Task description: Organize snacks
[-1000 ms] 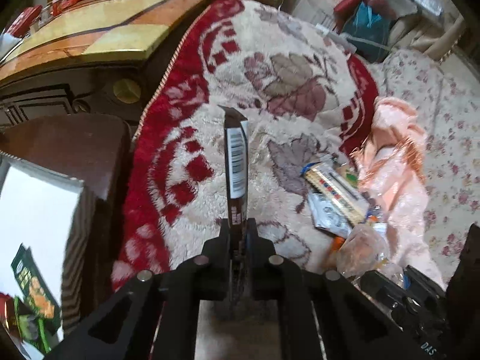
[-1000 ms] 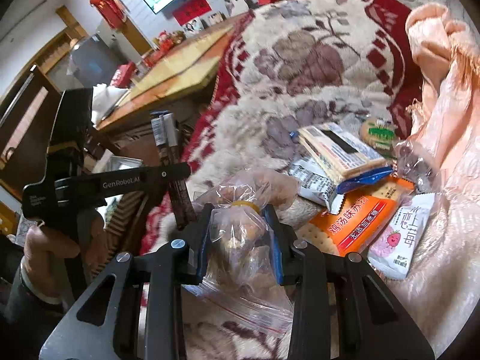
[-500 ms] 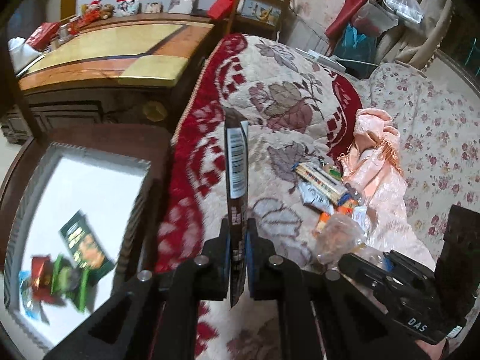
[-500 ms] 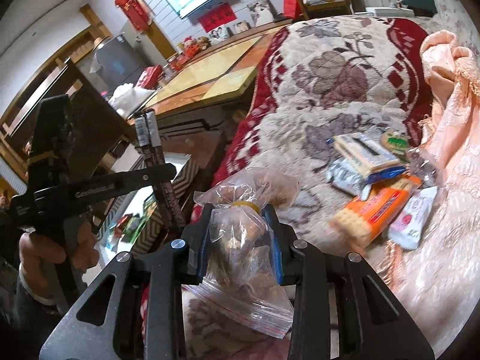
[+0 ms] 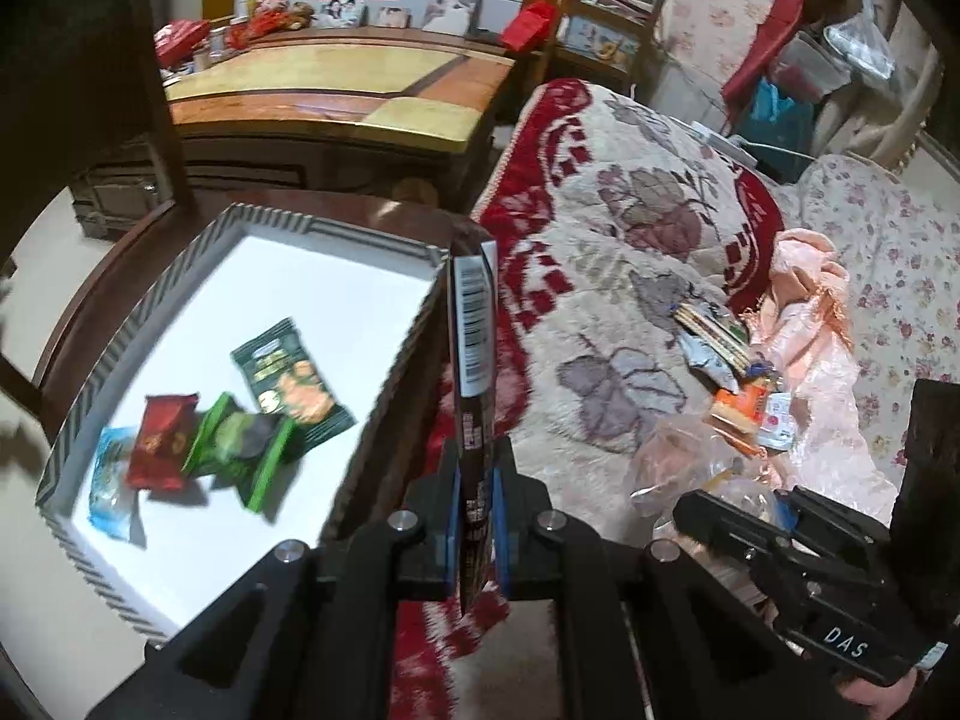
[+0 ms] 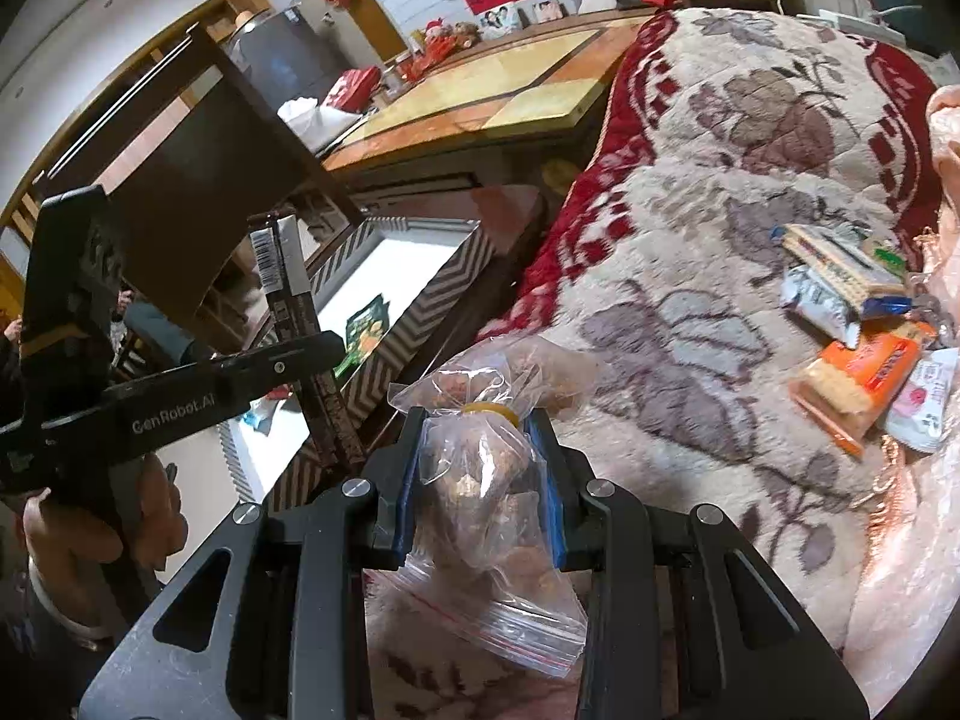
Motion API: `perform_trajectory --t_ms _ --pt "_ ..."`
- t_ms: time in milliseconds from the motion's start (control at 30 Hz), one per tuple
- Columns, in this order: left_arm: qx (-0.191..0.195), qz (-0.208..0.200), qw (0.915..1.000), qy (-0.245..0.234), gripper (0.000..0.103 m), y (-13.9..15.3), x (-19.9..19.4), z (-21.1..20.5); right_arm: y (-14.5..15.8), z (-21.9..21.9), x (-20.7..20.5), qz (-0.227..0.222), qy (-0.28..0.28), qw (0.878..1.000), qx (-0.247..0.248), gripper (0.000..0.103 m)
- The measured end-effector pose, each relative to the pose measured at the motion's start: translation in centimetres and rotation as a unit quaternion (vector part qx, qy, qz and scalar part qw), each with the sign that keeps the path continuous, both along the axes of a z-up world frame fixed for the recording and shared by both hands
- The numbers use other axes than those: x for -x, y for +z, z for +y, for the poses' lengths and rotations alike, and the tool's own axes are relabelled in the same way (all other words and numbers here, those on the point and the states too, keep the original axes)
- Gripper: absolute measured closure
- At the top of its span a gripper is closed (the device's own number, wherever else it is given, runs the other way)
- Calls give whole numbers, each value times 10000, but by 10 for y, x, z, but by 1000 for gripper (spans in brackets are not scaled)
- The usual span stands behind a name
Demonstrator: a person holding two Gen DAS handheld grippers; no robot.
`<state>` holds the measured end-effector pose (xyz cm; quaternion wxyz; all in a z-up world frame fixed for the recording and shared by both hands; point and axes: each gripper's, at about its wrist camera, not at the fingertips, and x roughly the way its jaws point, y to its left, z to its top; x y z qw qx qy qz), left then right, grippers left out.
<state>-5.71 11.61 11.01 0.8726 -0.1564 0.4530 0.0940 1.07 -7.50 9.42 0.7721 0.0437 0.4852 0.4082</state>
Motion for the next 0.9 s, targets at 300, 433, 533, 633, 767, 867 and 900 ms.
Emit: perform_trajectory --t_ms 300,433,533,633,767,867,900 --pt "39 -78 9996 259 93 1 20 23 0 23 8 15 216 9997 79 72" --pt "47 -140 9992 378 93 6 25 33 3 35 9 -20 339 9994 100 72" --pt "62 -173 9986 488 93 9 30 42 7 45 9 -53 439 9990 92 72" --pt "53 -194 9980 597 93 11 35 51 10 57 9 -94 556 9984 97 72" --pt "67 -209 9970 745 93 12 41 66 13 71 11 -120 691 9975 85 72" --pt "73 -246 9957 891 93 15 47 78 15 81 14 -149 797 9967 100 72" --pt "80 -246 9952 947 93 15 50 83 16 84 15 -162 831 9964 107 72"
